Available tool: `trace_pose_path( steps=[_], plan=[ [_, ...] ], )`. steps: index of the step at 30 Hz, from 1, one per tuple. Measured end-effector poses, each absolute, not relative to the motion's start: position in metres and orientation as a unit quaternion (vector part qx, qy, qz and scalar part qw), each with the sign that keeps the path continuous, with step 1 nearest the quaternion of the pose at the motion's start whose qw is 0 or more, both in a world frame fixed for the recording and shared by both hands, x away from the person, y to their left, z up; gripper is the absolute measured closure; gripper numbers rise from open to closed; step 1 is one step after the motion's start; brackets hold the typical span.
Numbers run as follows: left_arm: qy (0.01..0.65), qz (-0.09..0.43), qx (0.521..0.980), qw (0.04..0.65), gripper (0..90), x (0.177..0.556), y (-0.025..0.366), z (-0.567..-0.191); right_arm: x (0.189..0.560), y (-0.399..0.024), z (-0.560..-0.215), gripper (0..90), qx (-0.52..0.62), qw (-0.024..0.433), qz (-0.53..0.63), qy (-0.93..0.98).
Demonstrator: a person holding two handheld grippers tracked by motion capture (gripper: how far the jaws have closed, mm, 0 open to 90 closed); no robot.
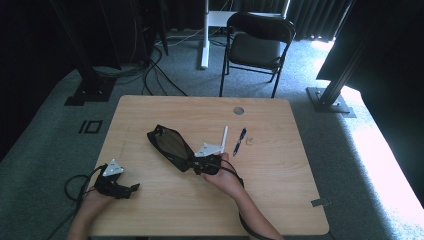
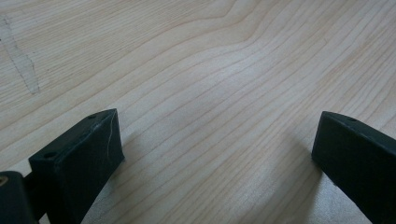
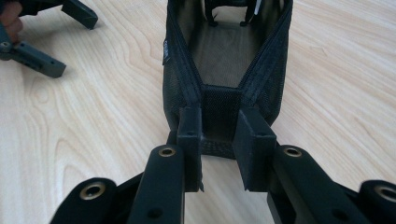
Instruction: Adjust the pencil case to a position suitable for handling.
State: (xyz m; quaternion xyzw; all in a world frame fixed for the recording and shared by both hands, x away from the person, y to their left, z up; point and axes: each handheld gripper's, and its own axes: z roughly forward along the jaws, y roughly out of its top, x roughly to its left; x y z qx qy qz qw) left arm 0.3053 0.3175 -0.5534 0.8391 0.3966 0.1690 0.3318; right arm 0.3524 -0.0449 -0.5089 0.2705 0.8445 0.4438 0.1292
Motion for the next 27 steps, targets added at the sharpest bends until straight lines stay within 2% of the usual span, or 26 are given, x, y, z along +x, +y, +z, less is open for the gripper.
trace_pose_path(
  steps=[27],
  plan=[
    [0.397, 0.169, 0.839, 0.332, 2.1, 0.305, 0.317, -0.553, 0.313, -0.122, -0.511, 73.1, 0.288, 0.119, 0.438, 0.843]
  ],
)
